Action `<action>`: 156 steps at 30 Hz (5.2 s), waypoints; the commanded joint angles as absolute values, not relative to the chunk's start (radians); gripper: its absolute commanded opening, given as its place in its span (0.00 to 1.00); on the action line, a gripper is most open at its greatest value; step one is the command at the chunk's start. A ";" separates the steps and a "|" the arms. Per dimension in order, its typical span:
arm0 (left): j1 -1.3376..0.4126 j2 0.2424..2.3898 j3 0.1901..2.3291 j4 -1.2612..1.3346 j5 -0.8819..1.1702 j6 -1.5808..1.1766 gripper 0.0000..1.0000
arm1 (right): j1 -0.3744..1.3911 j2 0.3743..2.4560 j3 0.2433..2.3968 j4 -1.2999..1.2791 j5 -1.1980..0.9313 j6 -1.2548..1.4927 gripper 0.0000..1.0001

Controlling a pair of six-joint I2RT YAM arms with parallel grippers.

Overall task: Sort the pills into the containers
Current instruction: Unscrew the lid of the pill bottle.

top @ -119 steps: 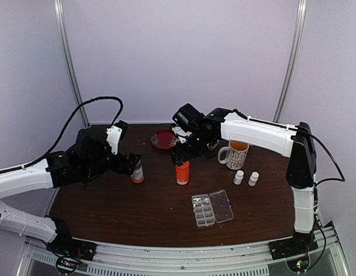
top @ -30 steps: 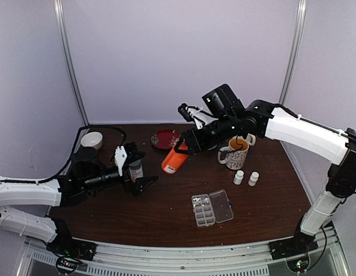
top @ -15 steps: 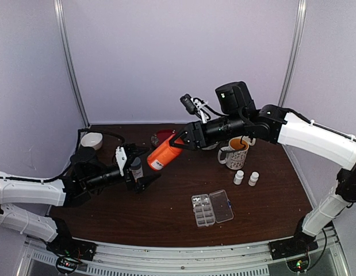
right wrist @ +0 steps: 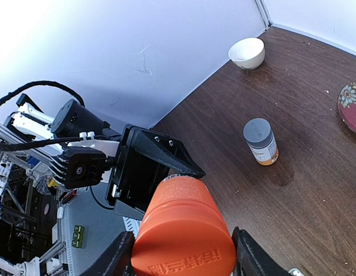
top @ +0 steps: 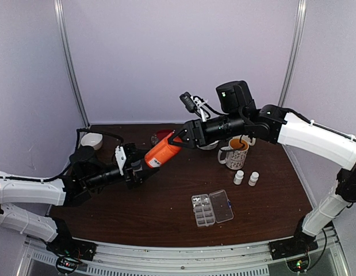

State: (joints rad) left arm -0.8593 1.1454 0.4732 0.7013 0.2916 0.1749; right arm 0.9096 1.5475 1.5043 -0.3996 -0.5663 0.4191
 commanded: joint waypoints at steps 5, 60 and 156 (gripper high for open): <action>-0.864 1.150 0.511 0.732 0.311 0.183 0.49 | 0.916 1.534 1.501 -0.359 -0.600 0.423 0.25; -0.863 1.175 0.524 0.794 0.492 0.071 0.37 | 0.920 1.555 1.676 -0.767 -0.694 -1.275 0.03; -0.864 1.136 0.523 0.720 0.411 0.235 0.00 | 0.963 1.605 1.812 -0.914 -0.551 0.480 0.73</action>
